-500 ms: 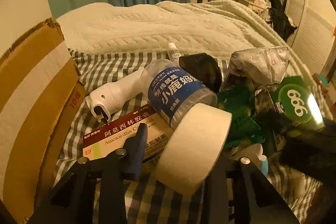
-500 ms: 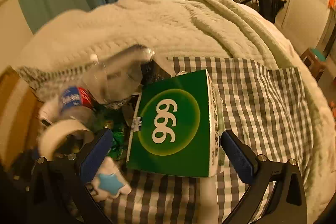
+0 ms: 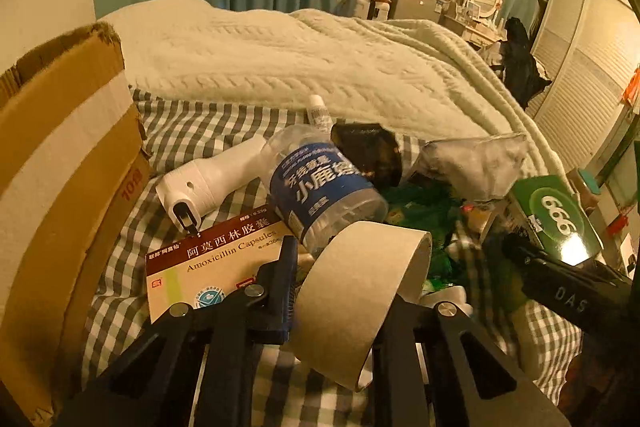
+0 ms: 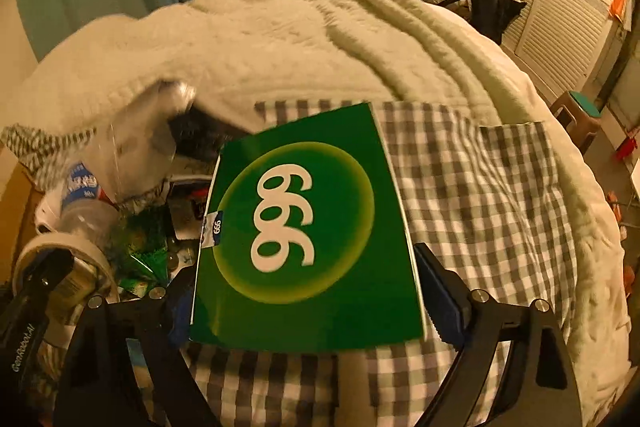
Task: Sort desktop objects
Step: 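Grasp the green medicine box with the right tool while the left tool grasps the tape roll, then carry both items to the cardboard box and release them inside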
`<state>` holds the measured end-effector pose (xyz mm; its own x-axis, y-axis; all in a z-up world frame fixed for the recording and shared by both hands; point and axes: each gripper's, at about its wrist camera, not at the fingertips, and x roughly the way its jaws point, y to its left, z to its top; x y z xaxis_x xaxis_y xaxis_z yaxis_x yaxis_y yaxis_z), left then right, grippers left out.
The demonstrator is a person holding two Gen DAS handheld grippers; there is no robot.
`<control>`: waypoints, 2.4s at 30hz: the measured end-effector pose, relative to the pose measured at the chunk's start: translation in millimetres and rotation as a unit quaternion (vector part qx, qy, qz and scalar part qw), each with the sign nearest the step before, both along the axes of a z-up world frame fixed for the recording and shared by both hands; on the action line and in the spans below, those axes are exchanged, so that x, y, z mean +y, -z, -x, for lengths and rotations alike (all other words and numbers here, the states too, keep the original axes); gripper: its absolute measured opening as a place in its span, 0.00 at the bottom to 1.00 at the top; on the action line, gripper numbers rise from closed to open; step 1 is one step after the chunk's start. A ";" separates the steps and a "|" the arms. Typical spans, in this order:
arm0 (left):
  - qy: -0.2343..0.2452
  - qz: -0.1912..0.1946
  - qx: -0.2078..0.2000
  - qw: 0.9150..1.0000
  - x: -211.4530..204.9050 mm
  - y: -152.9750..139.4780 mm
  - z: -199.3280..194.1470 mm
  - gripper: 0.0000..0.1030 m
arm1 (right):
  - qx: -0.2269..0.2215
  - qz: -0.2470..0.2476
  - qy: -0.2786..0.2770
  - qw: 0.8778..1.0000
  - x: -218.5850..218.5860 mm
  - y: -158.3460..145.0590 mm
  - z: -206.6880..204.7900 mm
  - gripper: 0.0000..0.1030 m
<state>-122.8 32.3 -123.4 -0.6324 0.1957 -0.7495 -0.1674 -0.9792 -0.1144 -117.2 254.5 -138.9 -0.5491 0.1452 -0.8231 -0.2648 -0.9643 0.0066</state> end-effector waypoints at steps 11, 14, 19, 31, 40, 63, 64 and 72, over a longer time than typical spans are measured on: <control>-0.020 -0.027 0.011 0.999 -10.3 -60.2 -16.8 0.11 | 0.049 0.028 -0.011 0.998 2.8 -65.6 -36.6 0.86; -0.028 -0.020 0.019 0.999 -19.1 -81.4 -25.7 0.10 | 0.075 0.034 -0.025 0.996 -6.5 -94.1 -49.0 0.86; -0.058 -0.030 0.035 0.997 -47.9 -120.8 -42.2 0.10 | 0.117 0.041 -0.069 0.990 -43.5 -141.3 -69.2 0.86; -0.201 0.001 0.051 0.978 -166.4 -156.0 -57.0 0.10 | 0.152 0.099 -0.202 0.962 -173.5 -189.7 -77.1 0.86; -0.267 0.016 0.044 0.963 -243.1 -139.4 -58.2 0.11 | 0.132 0.152 -0.260 0.945 -252.1 -168.9 -51.1 0.86; -0.311 0.008 0.011 0.950 -249.6 -114.8 -35.4 0.93 | 0.149 0.180 -0.257 0.938 -277.3 -153.0 -14.5 0.99; -0.309 0.003 0.014 0.951 -246.6 -117.6 -37.8 0.93 | 0.155 0.177 -0.253 0.938 -270.9 -158.5 -18.7 0.99; -0.258 -0.015 0.035 0.965 -184.2 -142.8 -55.1 0.93 | 0.185 0.139 -0.221 0.947 -216.0 -194.7 -54.9 0.99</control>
